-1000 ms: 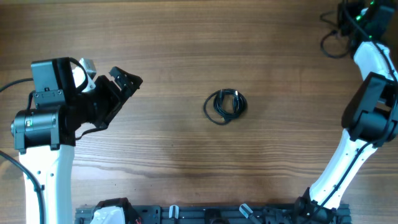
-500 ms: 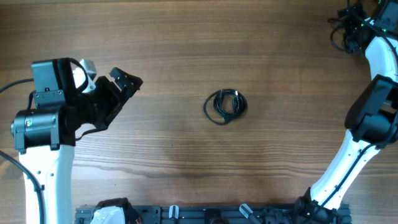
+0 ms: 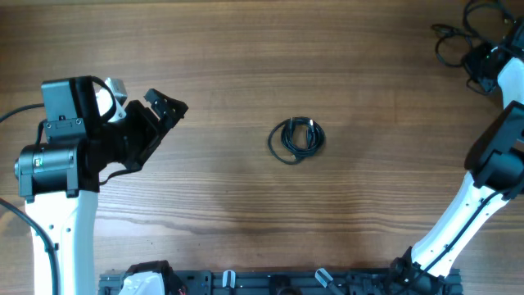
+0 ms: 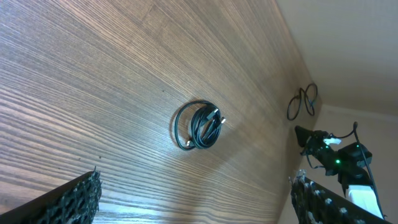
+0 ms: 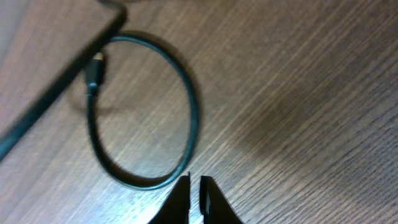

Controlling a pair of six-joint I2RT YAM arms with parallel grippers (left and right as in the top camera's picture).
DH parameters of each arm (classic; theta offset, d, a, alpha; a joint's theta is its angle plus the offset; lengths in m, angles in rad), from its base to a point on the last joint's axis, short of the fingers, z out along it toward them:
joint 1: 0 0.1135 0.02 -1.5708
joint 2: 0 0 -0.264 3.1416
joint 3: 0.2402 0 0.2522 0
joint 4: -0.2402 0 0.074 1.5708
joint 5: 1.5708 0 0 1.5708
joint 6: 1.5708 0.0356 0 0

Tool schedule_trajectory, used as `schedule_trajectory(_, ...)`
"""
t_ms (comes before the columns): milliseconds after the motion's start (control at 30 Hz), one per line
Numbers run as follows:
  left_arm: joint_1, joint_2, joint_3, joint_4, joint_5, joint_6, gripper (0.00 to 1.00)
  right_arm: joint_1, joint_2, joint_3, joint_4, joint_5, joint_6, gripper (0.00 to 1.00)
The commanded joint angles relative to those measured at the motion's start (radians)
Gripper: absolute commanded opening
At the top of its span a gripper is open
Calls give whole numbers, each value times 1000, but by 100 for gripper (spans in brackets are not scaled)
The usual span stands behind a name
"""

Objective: Untangle cables
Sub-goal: 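Carry the separated cable with the right gripper to the upper right table corner, then release the cable and move the right gripper back to the remaining coil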

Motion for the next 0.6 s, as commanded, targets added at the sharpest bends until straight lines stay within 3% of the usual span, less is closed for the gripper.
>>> schedule_trajectory(0,-4,1,-1,3,-9,11,100,-1,14,-11,9,97,-17,5)
schedule_trajectory(200,-4,1,-1,3,-9,11,100,21,64,-50,134,82,-11,5)
schedule_trajectory(467,-4,1,-1,3,-9,11,100,69,161,-50,256,-57,143,5)
schedule_trajectory(567,-4,1,-1,3,-9,11,100,121,171,-49,299,-119,83,4)
